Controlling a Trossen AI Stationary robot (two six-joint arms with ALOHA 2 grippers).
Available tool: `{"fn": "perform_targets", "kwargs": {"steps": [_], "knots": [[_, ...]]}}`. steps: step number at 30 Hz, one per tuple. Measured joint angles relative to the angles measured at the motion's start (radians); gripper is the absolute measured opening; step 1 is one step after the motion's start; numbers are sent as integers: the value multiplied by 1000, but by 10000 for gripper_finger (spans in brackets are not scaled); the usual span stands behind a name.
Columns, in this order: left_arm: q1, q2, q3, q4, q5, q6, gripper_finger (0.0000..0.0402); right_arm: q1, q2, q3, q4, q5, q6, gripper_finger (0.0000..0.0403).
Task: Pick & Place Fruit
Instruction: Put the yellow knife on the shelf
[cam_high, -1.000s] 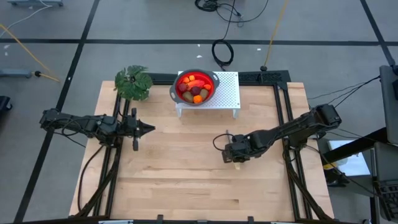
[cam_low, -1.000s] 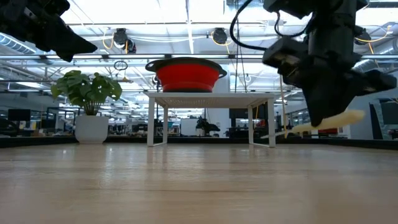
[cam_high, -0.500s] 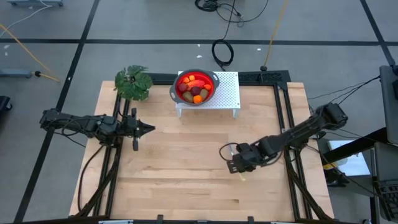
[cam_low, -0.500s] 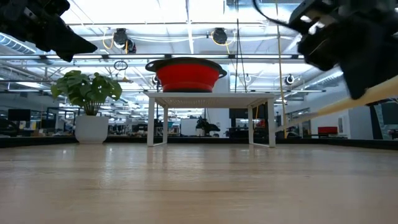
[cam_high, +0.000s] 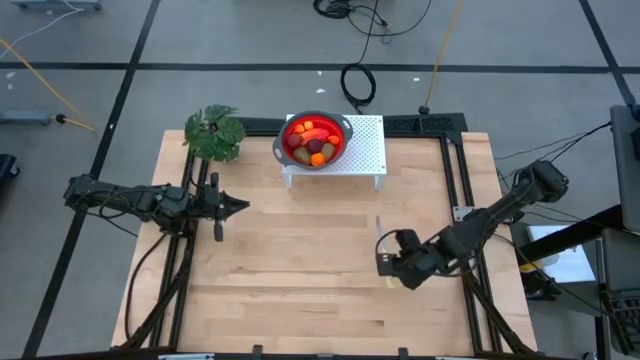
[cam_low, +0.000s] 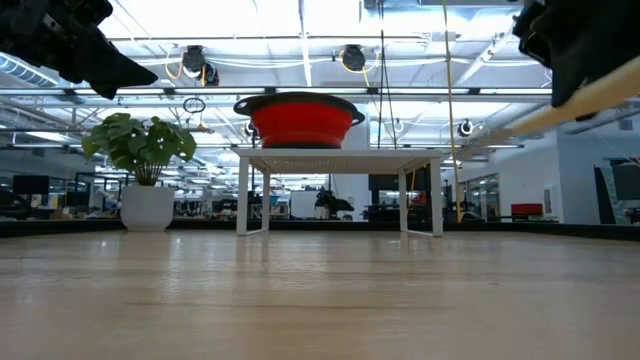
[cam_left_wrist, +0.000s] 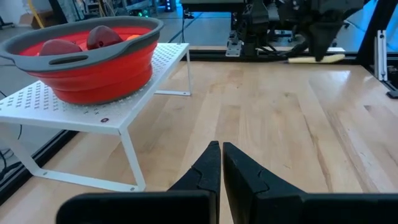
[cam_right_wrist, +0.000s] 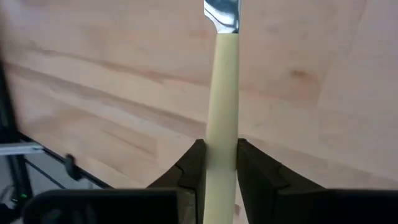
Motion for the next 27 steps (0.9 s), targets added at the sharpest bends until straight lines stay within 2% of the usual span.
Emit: {"fn": "perform_targets", "kwargs": {"steps": [7, 10, 22, 27], "knots": [[0, 0, 0, 1, 0, 0, 19, -11, -108, 0, -71, 137, -21, 59], [0, 0, 0, 1, 0, -4, 19, -43, -148, 0, -110, 163, -54, 59], [0, 0, 0, 2, 0, -10, 19, -306, -299, 1, -124, 154, -345, 59], [0, 0, 0, 1, 1, -13, 19, -438, -322, 34, -126, 99, -498, 59]]}}
